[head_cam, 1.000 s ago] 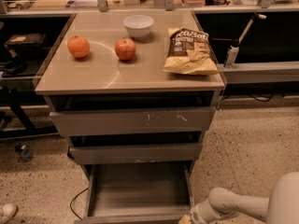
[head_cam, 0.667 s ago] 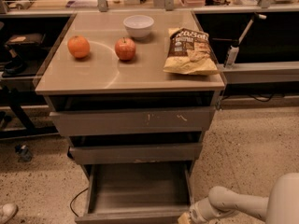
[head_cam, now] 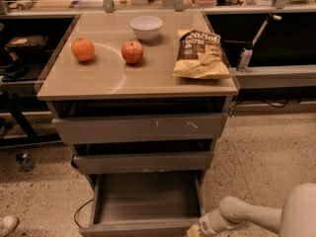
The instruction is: Close bottom drawer
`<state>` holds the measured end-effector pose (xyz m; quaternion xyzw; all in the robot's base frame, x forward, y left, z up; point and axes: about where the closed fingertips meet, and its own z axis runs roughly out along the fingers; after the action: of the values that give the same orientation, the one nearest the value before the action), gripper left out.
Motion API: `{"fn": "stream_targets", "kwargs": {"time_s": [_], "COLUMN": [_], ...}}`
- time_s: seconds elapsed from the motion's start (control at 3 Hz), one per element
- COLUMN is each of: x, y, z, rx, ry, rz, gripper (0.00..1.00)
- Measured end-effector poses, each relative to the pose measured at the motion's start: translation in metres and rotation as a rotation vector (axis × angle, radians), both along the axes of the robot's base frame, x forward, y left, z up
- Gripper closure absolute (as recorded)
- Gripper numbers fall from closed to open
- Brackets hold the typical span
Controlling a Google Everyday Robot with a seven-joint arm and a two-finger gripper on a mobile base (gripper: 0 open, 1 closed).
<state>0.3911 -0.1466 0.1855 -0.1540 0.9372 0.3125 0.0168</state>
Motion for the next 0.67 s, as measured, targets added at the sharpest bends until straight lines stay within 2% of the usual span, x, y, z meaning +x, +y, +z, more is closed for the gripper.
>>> {"fn": "stream_targets", "kwargs": {"time_s": [0.67], "x": [0.0000], "y": [0.0000], "z": [0.0000], "rx": [0.000], "ry": [0.000], "rz": [0.000], "gripper": [0.35]}}
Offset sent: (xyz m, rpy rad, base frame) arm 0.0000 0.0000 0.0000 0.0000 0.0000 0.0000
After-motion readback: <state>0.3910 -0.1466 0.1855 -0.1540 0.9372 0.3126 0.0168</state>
